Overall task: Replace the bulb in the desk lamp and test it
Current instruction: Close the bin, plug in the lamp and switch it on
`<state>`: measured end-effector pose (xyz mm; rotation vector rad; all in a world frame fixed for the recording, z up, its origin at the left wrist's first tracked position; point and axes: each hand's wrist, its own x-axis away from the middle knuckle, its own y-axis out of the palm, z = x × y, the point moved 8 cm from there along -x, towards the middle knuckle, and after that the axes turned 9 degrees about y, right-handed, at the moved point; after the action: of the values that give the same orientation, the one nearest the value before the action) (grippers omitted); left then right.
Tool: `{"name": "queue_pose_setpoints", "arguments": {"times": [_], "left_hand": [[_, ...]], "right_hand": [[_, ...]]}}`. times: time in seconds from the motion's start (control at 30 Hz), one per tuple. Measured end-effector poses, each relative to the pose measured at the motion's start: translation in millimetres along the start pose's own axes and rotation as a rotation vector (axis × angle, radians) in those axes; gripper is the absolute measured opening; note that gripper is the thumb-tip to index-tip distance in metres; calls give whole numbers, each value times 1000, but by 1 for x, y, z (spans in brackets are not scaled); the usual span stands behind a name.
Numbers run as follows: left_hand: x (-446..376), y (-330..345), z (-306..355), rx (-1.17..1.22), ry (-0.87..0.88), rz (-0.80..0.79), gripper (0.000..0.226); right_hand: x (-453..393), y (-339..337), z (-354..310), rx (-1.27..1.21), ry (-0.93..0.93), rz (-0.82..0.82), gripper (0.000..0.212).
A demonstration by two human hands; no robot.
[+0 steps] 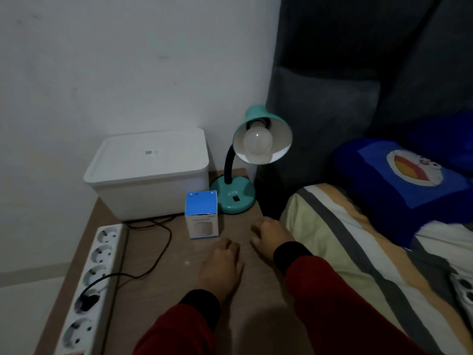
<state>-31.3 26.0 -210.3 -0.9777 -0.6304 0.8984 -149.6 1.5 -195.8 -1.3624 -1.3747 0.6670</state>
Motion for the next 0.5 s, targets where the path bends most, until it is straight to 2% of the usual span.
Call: {"name": "queue_pose_setpoints", "arguments": {"times": [0.17,0.23,0.5], "left_hand": [[3,9,-16,-22,145,185,52],[4,8,-21,-6,151,237,54],[-2,15,-31,2,110,226,61]], "right_hand": [[-21,8,-8,-75,-93,149,49],[-28,10,-10,-100,-113,220,54],[-53,14,-15,-63,-87,380,59]]}}
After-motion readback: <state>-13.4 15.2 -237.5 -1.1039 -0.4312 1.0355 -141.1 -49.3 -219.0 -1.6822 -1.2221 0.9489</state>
